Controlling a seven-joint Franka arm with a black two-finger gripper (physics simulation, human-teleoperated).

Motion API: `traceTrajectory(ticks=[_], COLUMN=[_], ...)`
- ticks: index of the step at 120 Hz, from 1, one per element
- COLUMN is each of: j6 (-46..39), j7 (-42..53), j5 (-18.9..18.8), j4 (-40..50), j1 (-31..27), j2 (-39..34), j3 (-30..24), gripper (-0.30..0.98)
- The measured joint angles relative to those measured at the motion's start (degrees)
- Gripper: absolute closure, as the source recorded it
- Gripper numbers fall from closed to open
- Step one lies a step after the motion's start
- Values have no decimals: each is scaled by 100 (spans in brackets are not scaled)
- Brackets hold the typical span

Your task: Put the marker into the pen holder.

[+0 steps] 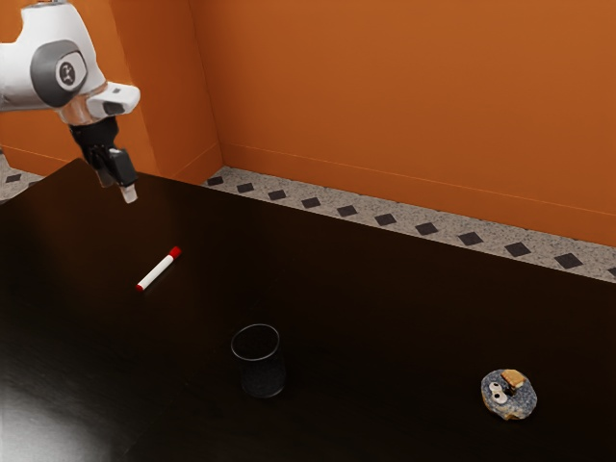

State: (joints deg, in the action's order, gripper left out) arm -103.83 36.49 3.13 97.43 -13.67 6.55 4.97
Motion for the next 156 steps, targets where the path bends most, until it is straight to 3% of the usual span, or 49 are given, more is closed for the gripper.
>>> traceTrajectory(ticks=[32,40,62,88,109,156], j6=[-825,-1010,-1311,-1446,-1487,-1519], j7=[-385,-494,-876,-1438,-1834,-2448], j5=[-6,-216,-489,-535,-424,-68], j4=[261,175,-406,-1047,-1768,-2299], j1=[160,159,237,149,-25,-38], j2=[730,945,1700,2382,3167,3934], j3=[62,194,242,264,267,260], gripper=[0,0,27,39,40,43])
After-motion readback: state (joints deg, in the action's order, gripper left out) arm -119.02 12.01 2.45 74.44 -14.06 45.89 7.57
